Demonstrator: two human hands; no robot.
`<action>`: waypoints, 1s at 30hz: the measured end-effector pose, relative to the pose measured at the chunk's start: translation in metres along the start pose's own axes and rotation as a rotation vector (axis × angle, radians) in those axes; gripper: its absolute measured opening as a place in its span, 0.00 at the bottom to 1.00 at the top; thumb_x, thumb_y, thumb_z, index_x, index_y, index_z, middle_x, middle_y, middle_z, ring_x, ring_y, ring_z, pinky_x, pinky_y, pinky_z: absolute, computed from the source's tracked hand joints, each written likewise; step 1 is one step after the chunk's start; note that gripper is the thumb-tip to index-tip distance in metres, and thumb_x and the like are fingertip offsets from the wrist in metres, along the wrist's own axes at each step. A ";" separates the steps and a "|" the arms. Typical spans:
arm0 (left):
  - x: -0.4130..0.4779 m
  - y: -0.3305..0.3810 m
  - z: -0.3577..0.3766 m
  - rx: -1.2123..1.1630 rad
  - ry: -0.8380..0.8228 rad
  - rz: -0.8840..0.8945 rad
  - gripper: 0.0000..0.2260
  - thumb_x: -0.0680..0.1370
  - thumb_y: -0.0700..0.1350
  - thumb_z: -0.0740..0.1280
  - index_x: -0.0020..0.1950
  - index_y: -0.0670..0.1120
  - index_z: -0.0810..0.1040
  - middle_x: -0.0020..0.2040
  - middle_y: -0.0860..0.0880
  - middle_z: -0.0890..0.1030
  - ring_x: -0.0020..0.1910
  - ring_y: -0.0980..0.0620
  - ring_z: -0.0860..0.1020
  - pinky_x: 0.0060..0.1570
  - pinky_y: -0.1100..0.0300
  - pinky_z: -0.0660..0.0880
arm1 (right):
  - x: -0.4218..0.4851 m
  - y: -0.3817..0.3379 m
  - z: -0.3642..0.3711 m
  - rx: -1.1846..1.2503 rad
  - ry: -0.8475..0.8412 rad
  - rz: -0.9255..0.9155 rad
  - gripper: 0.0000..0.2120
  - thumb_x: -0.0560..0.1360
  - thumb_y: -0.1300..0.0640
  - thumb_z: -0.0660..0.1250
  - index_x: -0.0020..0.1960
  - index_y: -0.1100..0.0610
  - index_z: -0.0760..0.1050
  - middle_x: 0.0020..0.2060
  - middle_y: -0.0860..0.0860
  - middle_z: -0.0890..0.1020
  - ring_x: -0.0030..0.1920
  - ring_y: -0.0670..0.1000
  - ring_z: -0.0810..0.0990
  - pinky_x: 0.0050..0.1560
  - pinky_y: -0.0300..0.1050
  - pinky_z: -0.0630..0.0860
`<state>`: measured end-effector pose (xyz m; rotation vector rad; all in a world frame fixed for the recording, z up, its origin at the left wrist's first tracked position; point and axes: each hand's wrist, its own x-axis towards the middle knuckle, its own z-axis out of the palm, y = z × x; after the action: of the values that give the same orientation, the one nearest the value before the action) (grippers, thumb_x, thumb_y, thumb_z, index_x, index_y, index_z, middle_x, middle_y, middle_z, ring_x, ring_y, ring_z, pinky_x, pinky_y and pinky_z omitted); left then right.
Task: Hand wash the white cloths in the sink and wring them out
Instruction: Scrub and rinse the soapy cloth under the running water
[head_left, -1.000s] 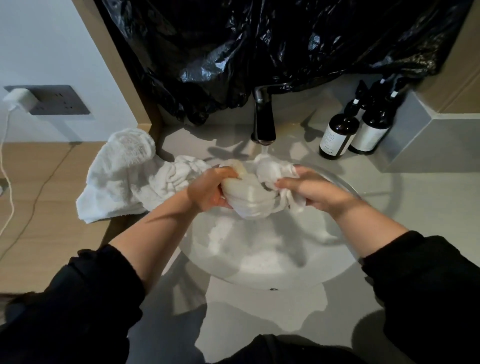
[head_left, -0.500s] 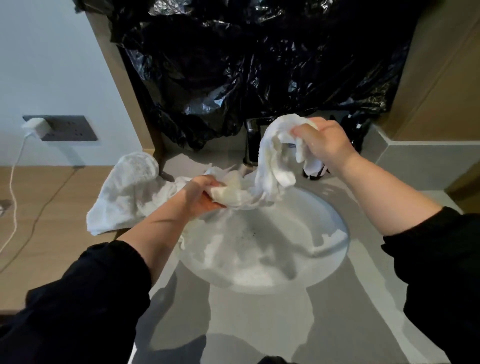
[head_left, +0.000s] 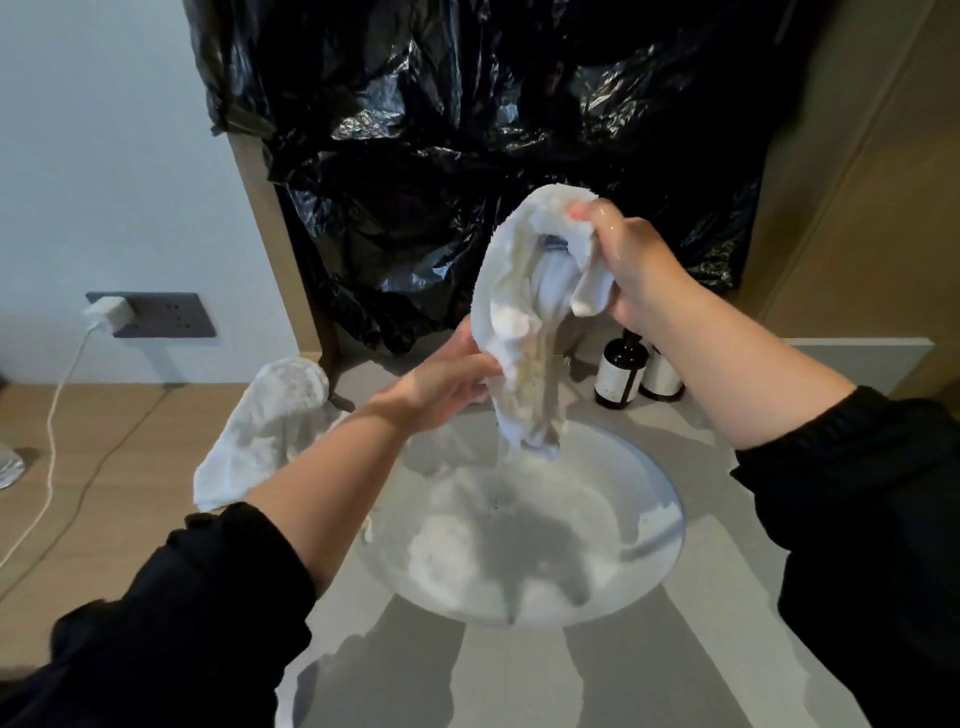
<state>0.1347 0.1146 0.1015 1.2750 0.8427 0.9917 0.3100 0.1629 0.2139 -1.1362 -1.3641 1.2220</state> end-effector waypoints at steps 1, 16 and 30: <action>0.003 0.002 0.003 0.031 -0.008 0.001 0.40 0.67 0.42 0.70 0.76 0.50 0.56 0.60 0.46 0.77 0.58 0.48 0.78 0.60 0.52 0.75 | 0.000 -0.004 -0.002 0.040 -0.007 0.002 0.21 0.71 0.47 0.68 0.56 0.63 0.78 0.46 0.57 0.82 0.49 0.58 0.83 0.53 0.51 0.78; 0.027 -0.007 0.001 0.490 0.252 0.038 0.11 0.71 0.35 0.74 0.53 0.38 0.81 0.45 0.48 0.82 0.40 0.62 0.79 0.42 0.70 0.75 | -0.003 0.029 -0.061 0.502 -0.186 0.039 0.16 0.78 0.58 0.54 0.43 0.60 0.80 0.34 0.53 0.81 0.37 0.51 0.81 0.37 0.42 0.78; 0.033 0.023 0.013 0.708 -0.155 -0.129 0.11 0.70 0.37 0.74 0.50 0.45 0.79 0.44 0.46 0.82 0.40 0.59 0.80 0.40 0.67 0.76 | -0.010 0.108 -0.052 -0.517 -0.644 0.095 0.44 0.65 0.47 0.75 0.75 0.42 0.56 0.66 0.42 0.69 0.66 0.42 0.69 0.64 0.39 0.67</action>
<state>0.1557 0.1411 0.1269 1.8355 1.1903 0.4831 0.3673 0.1662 0.1080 -1.2088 -2.2278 1.4152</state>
